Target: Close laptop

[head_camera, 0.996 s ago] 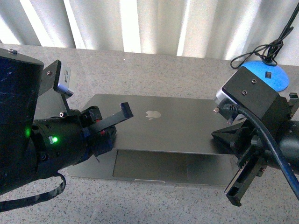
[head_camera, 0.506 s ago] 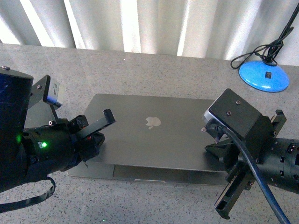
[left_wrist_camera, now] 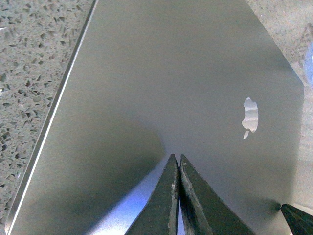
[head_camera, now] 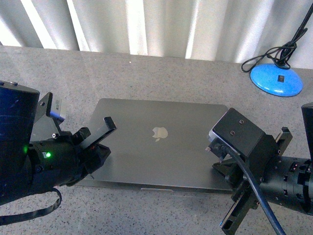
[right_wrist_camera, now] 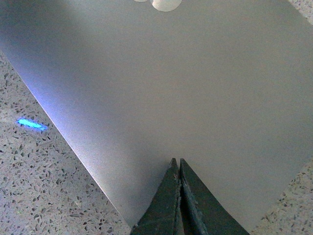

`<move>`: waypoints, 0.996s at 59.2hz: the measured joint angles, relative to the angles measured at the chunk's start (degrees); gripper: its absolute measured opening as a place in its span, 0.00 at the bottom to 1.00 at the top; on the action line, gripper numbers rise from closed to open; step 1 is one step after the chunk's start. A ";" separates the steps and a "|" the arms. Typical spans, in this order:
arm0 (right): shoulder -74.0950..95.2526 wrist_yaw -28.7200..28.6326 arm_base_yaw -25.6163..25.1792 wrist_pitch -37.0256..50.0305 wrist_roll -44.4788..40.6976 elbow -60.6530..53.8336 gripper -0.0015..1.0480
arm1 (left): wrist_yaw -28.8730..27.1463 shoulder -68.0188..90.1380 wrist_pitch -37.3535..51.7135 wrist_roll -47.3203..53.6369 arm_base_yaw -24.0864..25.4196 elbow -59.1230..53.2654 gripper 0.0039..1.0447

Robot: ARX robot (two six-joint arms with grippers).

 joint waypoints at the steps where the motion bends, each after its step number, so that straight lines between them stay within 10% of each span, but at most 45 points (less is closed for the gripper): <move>1: 0.04 0.07 0.02 0.00 0.02 0.00 0.01 | -0.02 0.07 0.07 -0.28 0.02 0.00 0.03; 59: 2.99 1.68 1.40 1.46 0.63 0.42 0.01 | 3.65 3.52 0.52 -6.12 1.11 -0.50 0.03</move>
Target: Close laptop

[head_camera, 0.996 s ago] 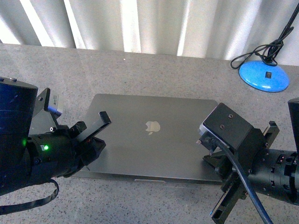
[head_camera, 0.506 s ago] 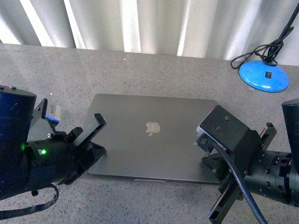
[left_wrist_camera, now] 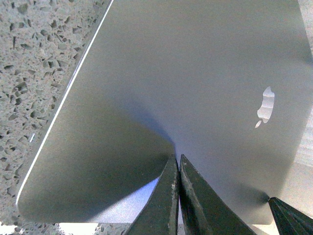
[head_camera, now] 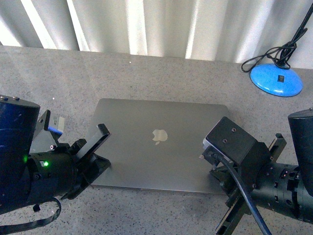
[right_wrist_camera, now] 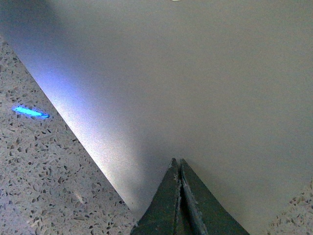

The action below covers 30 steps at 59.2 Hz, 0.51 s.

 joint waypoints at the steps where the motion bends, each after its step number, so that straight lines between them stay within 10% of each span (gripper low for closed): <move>1: 0.04 0.00 0.02 0.04 0.02 0.00 0.01 | 0.07 0.04 0.02 -0.02 0.02 0.00 0.03; 18: -0.20 0.59 0.37 0.09 0.28 -0.07 0.01 | -0.52 -0.50 0.00 -0.04 1.11 -0.44 0.03; 30: -7.48 3.50 0.28 0.98 0.76 -1.77 0.01 | -12.28 -8.66 4.46 5.51 5.01 -3.32 0.03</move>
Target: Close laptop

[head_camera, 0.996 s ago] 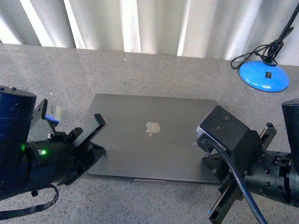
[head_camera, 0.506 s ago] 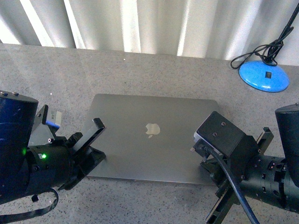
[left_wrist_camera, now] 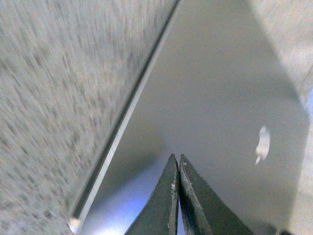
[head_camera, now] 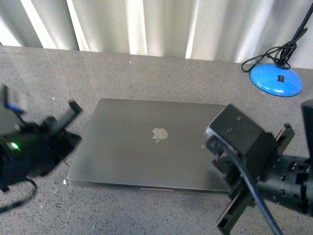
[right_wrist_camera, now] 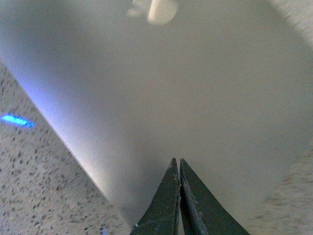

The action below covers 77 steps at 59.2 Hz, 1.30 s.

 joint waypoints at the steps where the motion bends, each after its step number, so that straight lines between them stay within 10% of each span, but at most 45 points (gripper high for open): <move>1: -0.72 0.42 -0.04 0.31 0.04 -0.07 0.01 | -1.90 -1.95 0.50 1.53 0.61 -0.22 0.03; 15: -17.64 7.50 -2.62 2.01 1.77 -1.09 0.02 | -19.71 -22.36 -1.29 13.40 7.61 -0.46 0.12; 30: -24.44 8.68 -4.57 0.09 3.96 -2.36 0.43 | -19.76 -24.28 -1.64 15.54 8.11 -0.81 0.55; 36: -21.00 20.17 -3.89 15.47 11.19 -6.16 0.38 | -3.52 -24.87 11.21 29.53 11.80 -5.25 0.39; 48: -28.46 21.62 -8.04 26.05 20.26 -14.84 0.03 | 0.31 -34.14 11.72 45.35 12.48 -12.28 0.03; 77: -57.27 16.02 -15.56 4.81 24.11 -22.73 0.01 | 0.50 -55.76 -1.14 48.04 12.52 -21.35 0.03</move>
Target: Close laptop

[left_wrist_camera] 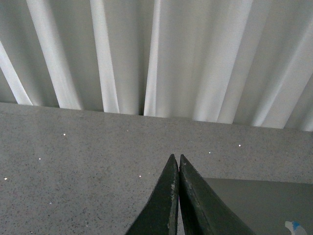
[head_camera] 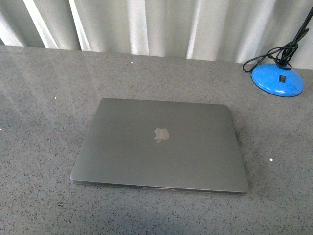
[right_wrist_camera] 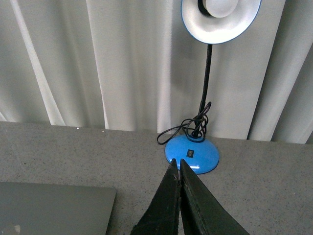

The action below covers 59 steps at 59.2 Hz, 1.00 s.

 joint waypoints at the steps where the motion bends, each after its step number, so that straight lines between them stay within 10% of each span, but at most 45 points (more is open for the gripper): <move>1: -0.94 -0.17 -0.17 -0.66 0.00 -0.20 0.01 | 0.00 -0.44 -0.33 0.02 0.00 -0.11 0.03; 59: -37.48 -5.66 -5.84 -33.40 0.39 -1.51 0.01 | -0.02 -38.16 -33.83 0.11 0.00 -2.25 0.03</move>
